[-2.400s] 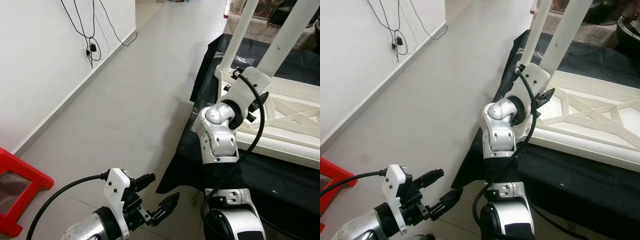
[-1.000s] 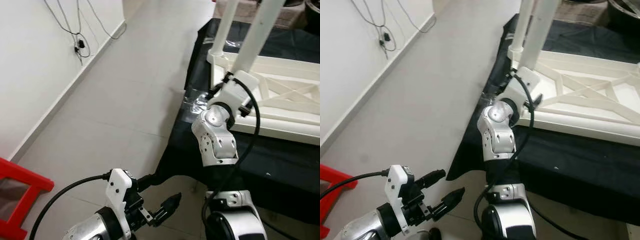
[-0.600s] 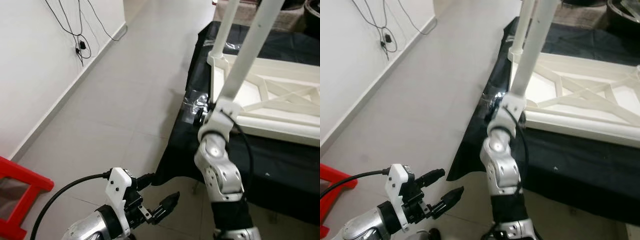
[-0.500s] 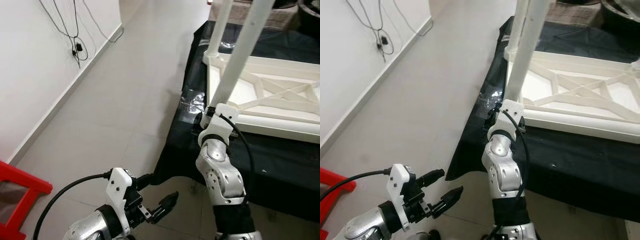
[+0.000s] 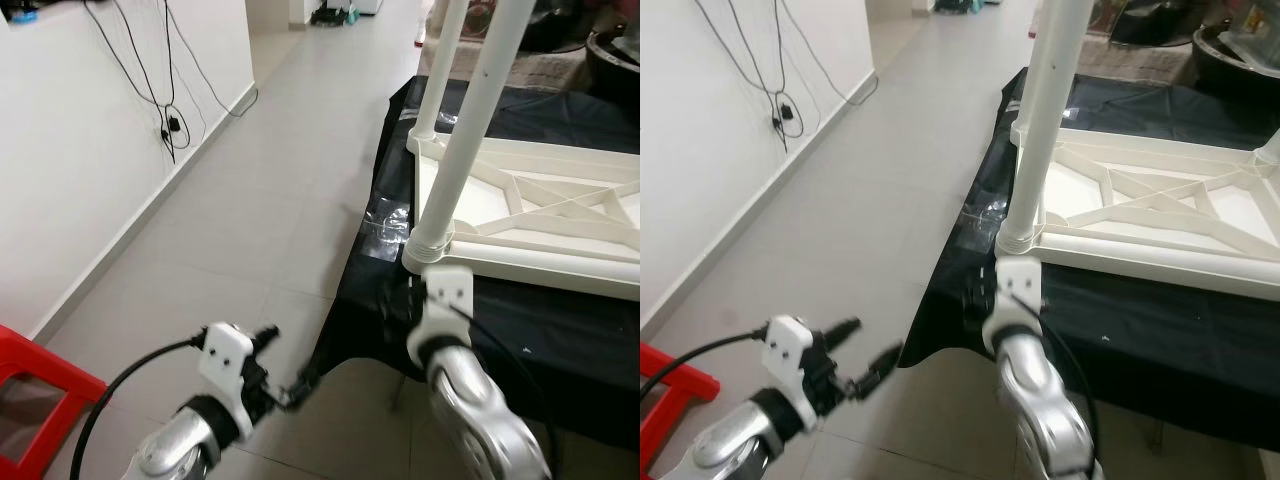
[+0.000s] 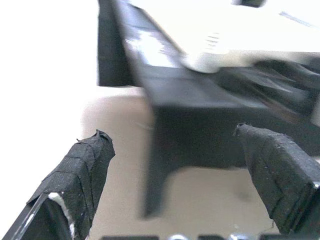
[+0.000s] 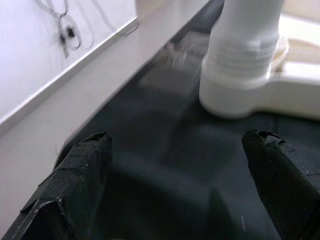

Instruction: Building children table

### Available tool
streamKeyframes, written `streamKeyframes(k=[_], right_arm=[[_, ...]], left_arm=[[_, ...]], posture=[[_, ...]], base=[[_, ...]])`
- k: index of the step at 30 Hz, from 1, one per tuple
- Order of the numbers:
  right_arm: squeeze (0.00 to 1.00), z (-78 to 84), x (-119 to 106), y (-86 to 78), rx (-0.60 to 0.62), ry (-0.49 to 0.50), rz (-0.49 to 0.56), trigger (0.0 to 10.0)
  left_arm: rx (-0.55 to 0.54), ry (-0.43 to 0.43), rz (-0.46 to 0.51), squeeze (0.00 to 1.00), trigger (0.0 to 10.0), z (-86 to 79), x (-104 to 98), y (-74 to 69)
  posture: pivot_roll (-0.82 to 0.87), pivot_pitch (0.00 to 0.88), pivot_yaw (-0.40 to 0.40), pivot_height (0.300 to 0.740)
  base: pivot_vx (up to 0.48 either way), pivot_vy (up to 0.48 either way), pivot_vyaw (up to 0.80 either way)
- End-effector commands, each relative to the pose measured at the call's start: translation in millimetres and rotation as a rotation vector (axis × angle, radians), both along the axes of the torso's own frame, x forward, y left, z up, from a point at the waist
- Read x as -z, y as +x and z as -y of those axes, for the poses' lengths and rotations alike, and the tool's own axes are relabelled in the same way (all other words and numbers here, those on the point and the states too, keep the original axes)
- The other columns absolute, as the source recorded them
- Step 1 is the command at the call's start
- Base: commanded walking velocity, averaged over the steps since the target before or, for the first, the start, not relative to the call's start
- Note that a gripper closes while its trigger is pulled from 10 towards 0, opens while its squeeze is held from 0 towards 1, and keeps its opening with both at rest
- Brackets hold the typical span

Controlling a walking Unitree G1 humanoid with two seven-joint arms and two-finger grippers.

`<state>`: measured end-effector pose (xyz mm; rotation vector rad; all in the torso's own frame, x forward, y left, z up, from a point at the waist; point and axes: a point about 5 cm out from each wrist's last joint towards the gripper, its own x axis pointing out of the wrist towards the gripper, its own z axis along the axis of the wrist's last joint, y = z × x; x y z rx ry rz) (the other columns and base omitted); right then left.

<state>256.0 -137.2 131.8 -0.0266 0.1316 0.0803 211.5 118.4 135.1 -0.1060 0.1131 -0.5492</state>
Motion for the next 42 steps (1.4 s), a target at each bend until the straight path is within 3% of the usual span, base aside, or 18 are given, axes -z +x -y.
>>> streamKeyframes(k=[1,7,22,38,42], right_arm=[[0.0,-4.5,-8,-4.6,-0.051,-0.013,0.066,10.0],[0.0,-4.1,-1,-9.0,-0.084,0.024,0.055,10.0],[0.0,3.1,10,-2.6,-0.06,0.006,0.031,10.0],[0.0,5.4,15,2.1,-0.047,-0.006,0.006,10.0],[0.0,5.6,16,2.5,-0.047,0.0,-0.001,10.0]], left_arm=[[-0.048,0.03,0.002,0.0,10.0,-2.5,3,2.5],[-0.143,0.055,-0.004,0.0,10.0,-3.0,7,10.7],[-0.187,0.102,-0.046,0.0,10.0,7.8,24,21.0],[-0.228,0.064,-0.083,0.0,10.0,6.7,28,24.6],[-0.252,0.045,-0.092,0.0,10.0,3.9,28,25.3]], posture=[[0.09,0.075,-0.01,0.74],[0.07,0.06,-0.004,0.74],[0.07,0.039,-0.03,0.74],[0.07,0.048,-0.035,0.74],[0.07,0.053,-0.038,0.74]], base=[[0.0,0.0,0.0],[0.0,0.0,0.0],[0.0,0.0,-0.18],[0.0,-0.437,0.0],[0.0,0.0,0.0]])
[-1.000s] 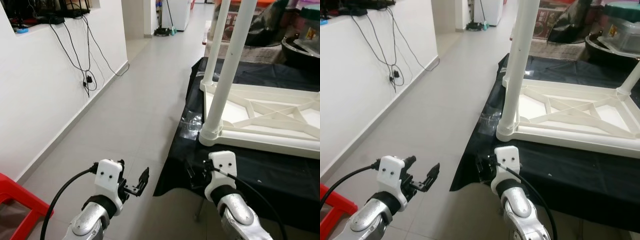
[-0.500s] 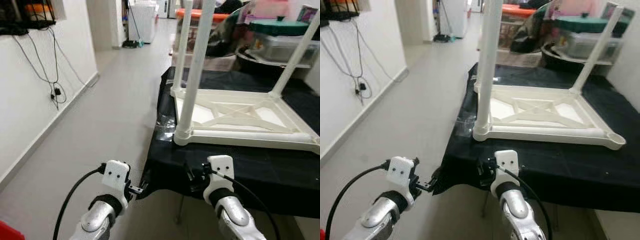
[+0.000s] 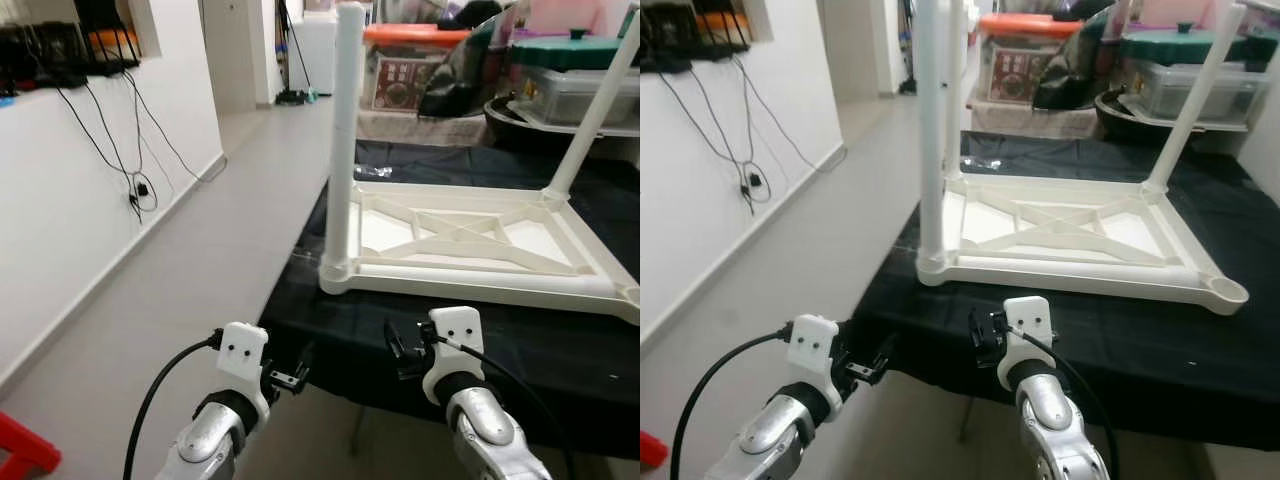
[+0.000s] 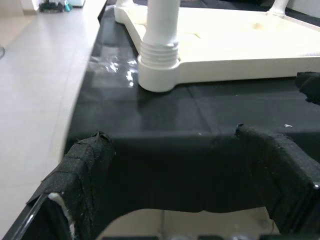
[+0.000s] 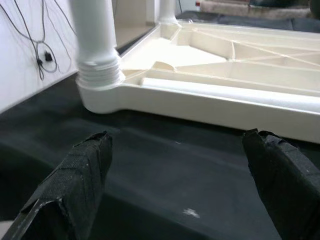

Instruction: Building children table

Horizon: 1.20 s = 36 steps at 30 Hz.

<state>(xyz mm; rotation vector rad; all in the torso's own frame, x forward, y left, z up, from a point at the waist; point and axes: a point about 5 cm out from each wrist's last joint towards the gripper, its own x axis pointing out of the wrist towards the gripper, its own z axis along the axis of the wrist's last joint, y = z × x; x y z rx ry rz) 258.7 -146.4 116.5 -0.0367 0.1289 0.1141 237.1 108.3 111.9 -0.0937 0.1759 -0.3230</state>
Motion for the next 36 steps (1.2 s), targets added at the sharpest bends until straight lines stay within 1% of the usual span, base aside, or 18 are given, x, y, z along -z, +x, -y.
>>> streamKeyframes(k=[1,7,8,9,11,14,21,23,25,26,28,29,30,31,32,33,34,36], right_arm=[[0.0,-3.6,1,-0.1,-0.013,0.008,-0.004,10.0],[0.0,-3.4,1,1.4,-0.01,0.024,-0.003,10.0],[0.0,-4.4,-3,2.8,-0.03,0.032,0.014,10.0],[0.0,-4.4,-3,2.8,-0.03,0.032,0.014,10.0],[0.0,-7.9,-5,1.6,-0.073,0.032,0.028,10.0],[0.0,-10.6,-5,0.2,-0.103,0.024,0.037,10.0],[0.0,-10.7,-4,0.7,-0.106,0.008,0.035,10.0],[0.0,-8.8,-4,1.4,-0.093,0.007,0.033,10.0],[0.0,-3.3,-5,4.0,-0.058,0.002,0.038,10.0],[0.0,-3.3,-5,4.0,-0.058,0.002,0.038,10.0],[0.0,11.3,-8,11.4,0.025,0.006,0.048,10.0],[0.0,22.8,-10,16.5,0.094,-0.003,0.06,10.0],[0.0,22.8,-10,16.5,0.094,-0.003,0.06,10.0],[0.0,30.4,-12,19.6,0.14,-0.009,0.068,10.0],[0.0,39.1,-15,22.8,0.194,-0.027,0.084,10.0],[0.0,48.4,-19,25.8,0.259,-0.033,0.1,10.0],[0.0,48.4,-19,25.8,0.259,-0.033,0.1,10.0],[0.0,63.7,-25,27.7,0.379,-0.043,0.132,10.0]], left_arm=[[-0.033,0.0,-0.025,0.0,10.0,-6.2,5,-0.3],[-0.051,-0.005,-0.022,0.0,10.0,-7.9,5,-0.2],[-0.077,0.008,0.009,0.0,10.0,-11.3,-1,0.5],[-0.077,0.008,0.009,0.0,10.0,-11.3,-1,0.5],[-0.094,0.019,0.037,0.0,10.0,-13.8,-5,0.2],[-0.105,0.019,0.042,0.0,10.0,-14.8,-7,-0.8],[-0.098,0.025,0.034,0.0,10.0,-12.7,-5,-4.9],[-0.111,0.033,0.044,0.0,10.0,-14.4,-6,-5.0],[-0.153,0.047,0.069,0.0,10.0,-21.5,-11,-3.7],[-0.153,0.047,0.069,0.0,10.0,-21.5,-11,-3.7],[-0.251,0.102,0.112,0.0,10.0,-42.3,-17,3.0],[-0.31,0.128,0.131,0.0,10.0,-55.8,-21,6.6],[-0.31,0.128,0.131,0.0,10.0,-55.8,-21,6.6],[-0.348,0.142,0.142,0.0,10.0,-64.5,-23,8.7],[-0.369,0.157,0.147,0.0,10.0,-69.8,-24,9.5],[-0.389,0.153,0.143,0.0,10.0,-72.8,-24,9.9],[-0.389,0.153,0.143,0.0,10.0,-72.8,-24,9.9],[-0.408,0.147,0.137,0.0,10.0,-73.7,-23,10.2]], posture=[[0.07,0.053,-0.038,0.74],[0.08,0.055,-0.039,0.74],[0.08,0.055,-0.039,0.74],[0.08,0.055,-0.039,0.74],[0.08,0.055,-0.04,0.74],[0.08,0.052,-0.04,0.74],[0.08,0.036,-0.04,0.74],[0.07,0.035,-0.04,0.74],[0.07,0.031,-0.038,0.74],[0.07,0.031,-0.038,0.74],[0.07,0.027,-0.04,0.74],[0.08,0.027,-0.041,0.74],[0.08,0.027,-0.041,0.74],[0.08,0.027,-0.041,0.74],[0.08,0.02,-0.044,0.74],[0.08,0.019,-0.041,0.74],[0.08,0.019,-0.041,0.74],[0.08,0.015,-0.044,0.74]], base=[[0.0,0.0,0.0],[0.0,0.0,0.0],[0.0,0.0,0.0],[0.0,0.0,0.0],[0.0,0.0,0.0],[0.0,0.0,0.0],[0.0,0.0,0.79],[0.0,0.0,0.79],[0.0,0.0,0.63],[0.0,0.0,0.47],[0.0,0.0,0.0],[0.0,0.0,0.0],[0.0,0.0,0.0],[0.0,0.0,0.0],[0.0,0.0,0.0],[0.0,0.0,0.0],[0.0,0.0,0.0],[0.0,0.0,0.0]])
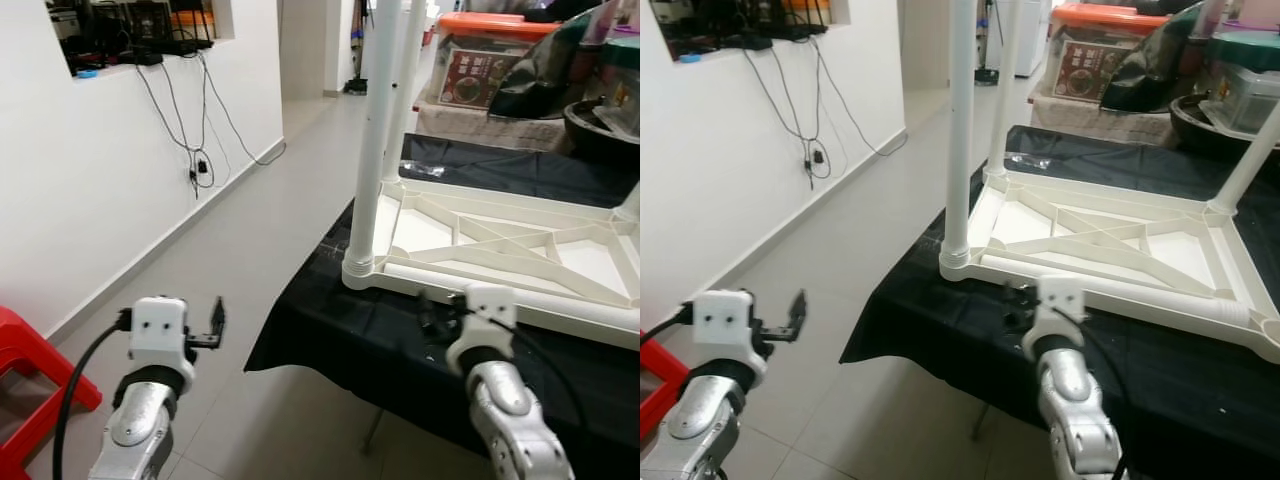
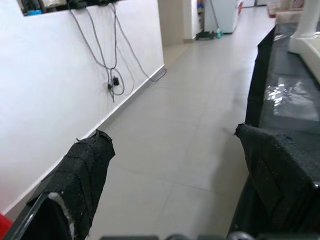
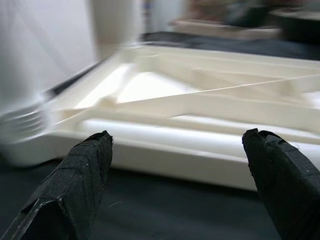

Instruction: Building children table

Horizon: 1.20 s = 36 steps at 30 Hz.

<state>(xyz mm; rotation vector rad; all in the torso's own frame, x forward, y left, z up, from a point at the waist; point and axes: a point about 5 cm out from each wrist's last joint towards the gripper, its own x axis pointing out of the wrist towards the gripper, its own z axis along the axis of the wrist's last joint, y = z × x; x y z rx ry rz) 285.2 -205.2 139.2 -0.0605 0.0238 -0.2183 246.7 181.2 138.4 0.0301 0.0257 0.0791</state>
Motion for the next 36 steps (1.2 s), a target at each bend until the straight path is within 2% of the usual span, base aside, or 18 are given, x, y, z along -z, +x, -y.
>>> streamKeyframes(k=[1,4,9,13,19,31,36], right_arm=[[0.0,4.8,-3,1.2,0.05,-0.004,0.02,10.0],[0.0,19.3,-7,-1.5,0.177,-0.019,0.036,10.0],[0.0,27.1,-8,-2.8,0.254,-0.026,0.031,10.0],[0.0,25.0,-7,-0.5,0.252,-0.011,0.038,10.0],[0.0,21.5,-7,1.8,0.246,-0.002,0.042,10.0],[0.0,29.4,-8,0.9,0.321,0.017,0.04,10.0],[0.0,24.5,-6,2.3,0.299,0.012,0.028,10.0]], left_arm=[[-0.012,0.009,-0.016,0.0,10.0,-0.8,3,0.6],[-0.034,0.022,-0.008,0.0,10.0,-1.6,2,1.7],[-0.07,0.031,0.007,0.0,10.0,-8.5,-1,3.8],[-0.077,0.036,0.008,0.0,10.0,-14.0,-1,6.3],[-0.067,0.034,0.007,0.0,10.0,-13.6,-1,6.8],[-0.07,0.037,0.009,0.0,10.0,-15.3,-2,8.2],[-0.069,0.035,0.011,0.0,10.0,-14.8,-2,8.6]], posture=[[0.08,0.015,-0.044,0.74],[0.08,0.013,-0.041,0.74],[0.08,0.009,-0.039,0.74],[0.08,0.006,-0.036,0.74],[0.09,0.01,-0.038,0.74],[0.09,0.024,-0.032,0.74],[0.09,0.024,-0.035,0.74]], base=[[0.0,0.0,0.0],[0.0,0.0,0.0],[0.0,0.0,0.0],[0.062,0.0,0.0],[0.247,0.0,0.0],[0.249,0.0,-0.07],[0.247,0.0,0.0]])
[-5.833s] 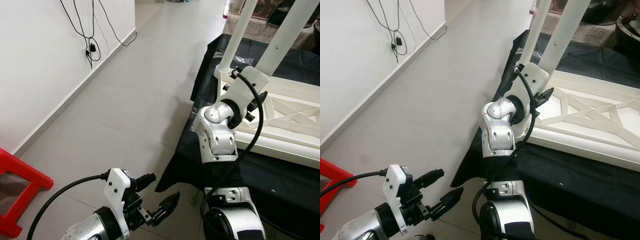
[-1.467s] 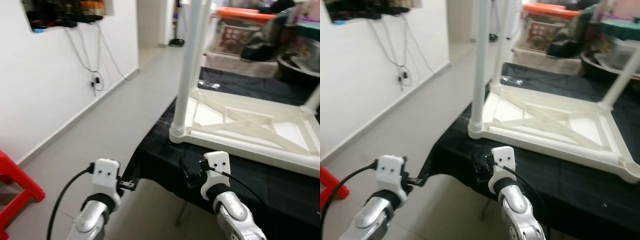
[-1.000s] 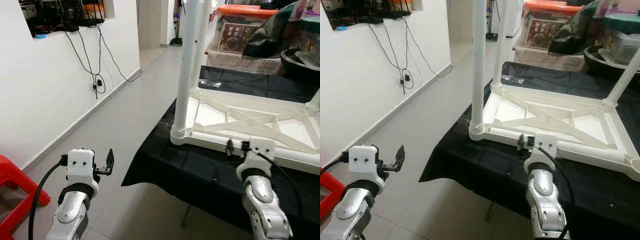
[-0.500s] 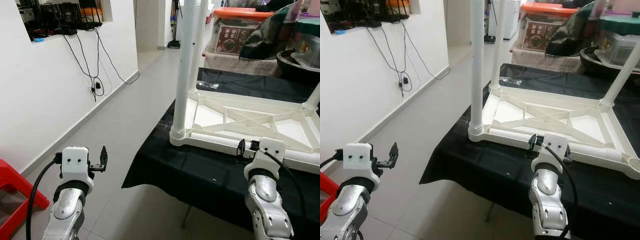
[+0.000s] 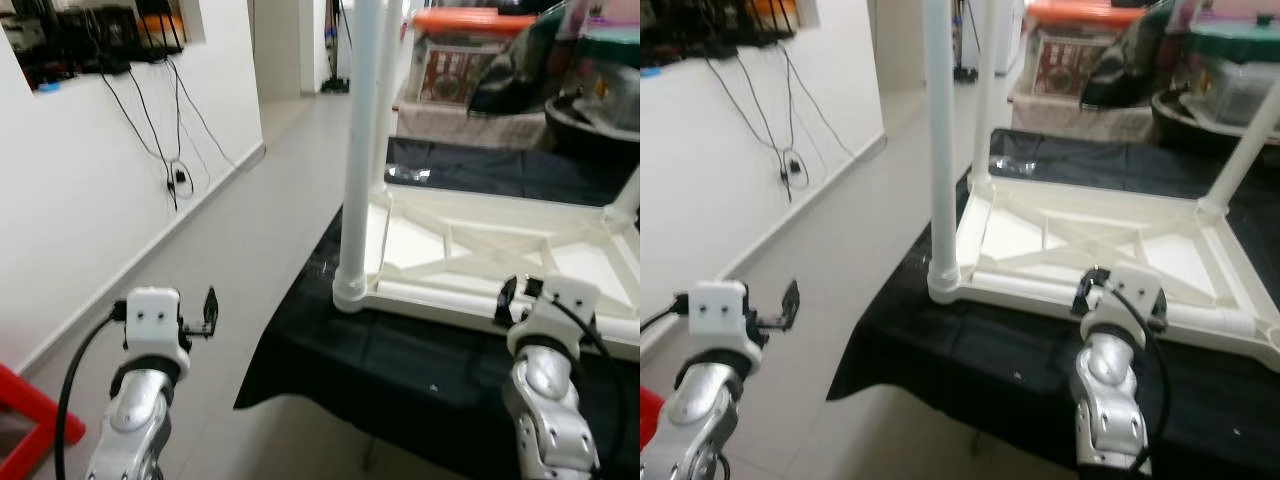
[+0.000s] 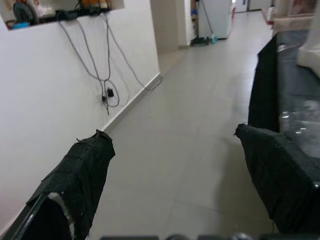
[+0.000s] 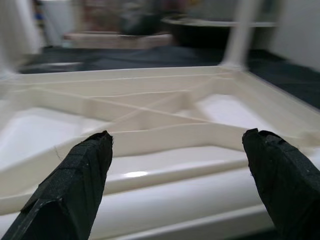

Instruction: Building children table

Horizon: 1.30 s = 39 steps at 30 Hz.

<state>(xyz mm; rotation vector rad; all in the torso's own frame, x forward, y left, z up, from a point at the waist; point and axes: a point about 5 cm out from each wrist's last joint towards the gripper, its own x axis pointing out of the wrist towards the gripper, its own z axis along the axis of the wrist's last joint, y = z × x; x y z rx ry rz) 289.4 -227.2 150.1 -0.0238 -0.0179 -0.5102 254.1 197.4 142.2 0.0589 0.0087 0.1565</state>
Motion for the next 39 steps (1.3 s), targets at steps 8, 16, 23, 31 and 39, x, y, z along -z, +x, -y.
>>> streamKeyframes(k=[8,16,23,31,39], right_arm=[[0.0,-2.0,2,1.5,-0.009,-0.021,-0.021,10.0],[0.0,-0.6,1,2.5,-0.004,-0.02,-0.014,10.0],[0.0,-2.9,1,8.7,-0.068,0.015,-0.011,10.0],[0.0,9.8,-10,33.7,-0.373,0.065,-0.004,10.0],[0.0,45.3,-37,39.5,-0.673,0.06,-0.038,10.0]], left_arm=[[0.009,0.0,-0.009,0.0,10.0,1.7,1,-0.3],[0.004,-0.027,0.002,0.0,10.0,0.9,0,-0.5],[0.077,-0.06,-0.019,0.0,10.0,11.1,3,-0.5],[0.4,-0.161,-0.022,0.0,10.0,50.0,4,-8.4],[0.659,-0.211,-0.078,0.0,10.0,79.0,7,-30.2]], posture=[[0.09,0.031,-0.035,0.74],[0.09,0.035,-0.033,0.74],[0.1,0.042,-0.03,0.74],[0.1,0.076,-0.023,0.74],[0.1,0.131,-0.017,0.74]], base=[[0.249,0.0,0.0],[0.093,0.0,0.0],[0.0,0.0,0.0],[0.0,0.0,0.0],[0.0,0.0,0.0]])
